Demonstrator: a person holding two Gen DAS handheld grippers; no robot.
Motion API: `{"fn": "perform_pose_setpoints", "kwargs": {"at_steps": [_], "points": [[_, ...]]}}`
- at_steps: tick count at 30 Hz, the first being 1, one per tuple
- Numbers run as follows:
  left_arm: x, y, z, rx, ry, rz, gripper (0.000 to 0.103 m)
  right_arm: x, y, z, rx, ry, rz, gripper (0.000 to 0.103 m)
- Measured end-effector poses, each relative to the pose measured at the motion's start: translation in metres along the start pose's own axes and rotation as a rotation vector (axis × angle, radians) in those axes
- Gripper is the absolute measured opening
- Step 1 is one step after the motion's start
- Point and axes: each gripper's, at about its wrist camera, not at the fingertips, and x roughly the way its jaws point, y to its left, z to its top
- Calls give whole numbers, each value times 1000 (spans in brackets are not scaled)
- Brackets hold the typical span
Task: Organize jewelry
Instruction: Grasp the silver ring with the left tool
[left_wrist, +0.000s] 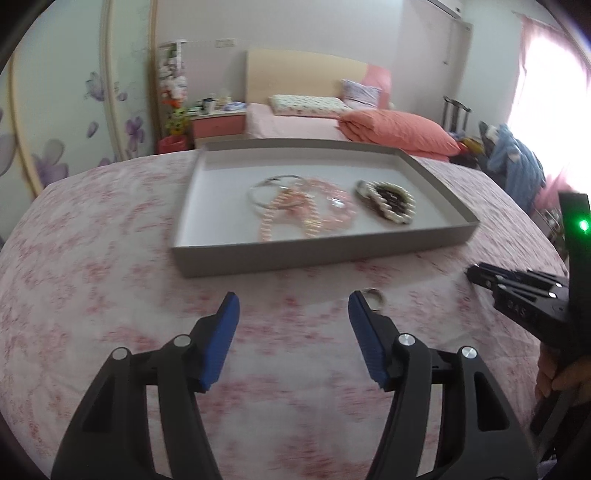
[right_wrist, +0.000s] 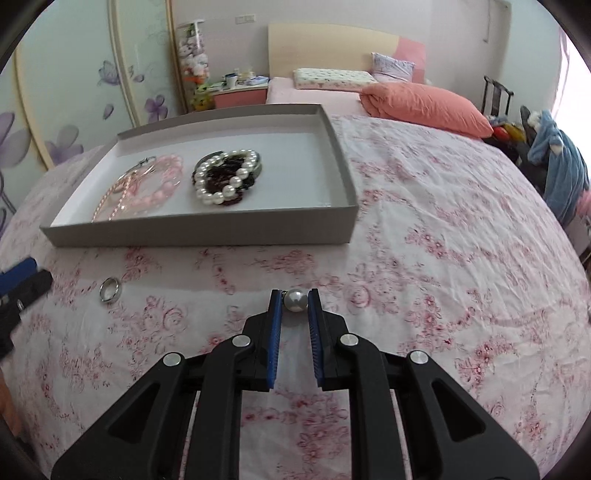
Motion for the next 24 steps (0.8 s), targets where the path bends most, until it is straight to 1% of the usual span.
{"fn": "perform_pose_setpoints", "kwargs": {"at_steps": [5,8,11,13,14,15,16,17,18,22,24], "points": [[16,-30,1,57,38,-17,61,2,0,0,4,1,8,15],[30,-44,3,85,67,3,60,2,0,0,7,1,12,15],[42,-50,4,89,102,12,60,1,0,-1,9,1,15,15],[47,-52,6,82,116,28,53,1,0,-1,11,1,17,16],[49,-52,7,79,120,41,48,1,0,-1,11,1,18,16],[50,-52,8,79,117,50,39,1,0,-1,11,1,17,16],[50,-51,9,78,115,52,35,1,0,-1,10,1,16,16],[50,-50,9,79,113,62,25,1,0,-1,10,1,16,16],[50,-48,9,80,112,73,22,1,0,-1,10,1,16,16],[44,-29,8,62,117,107,22,1,3,0,-13,0,8,16],[39,-10,6,42,120,129,22,1,8,0,-24,1,16,16]]}}
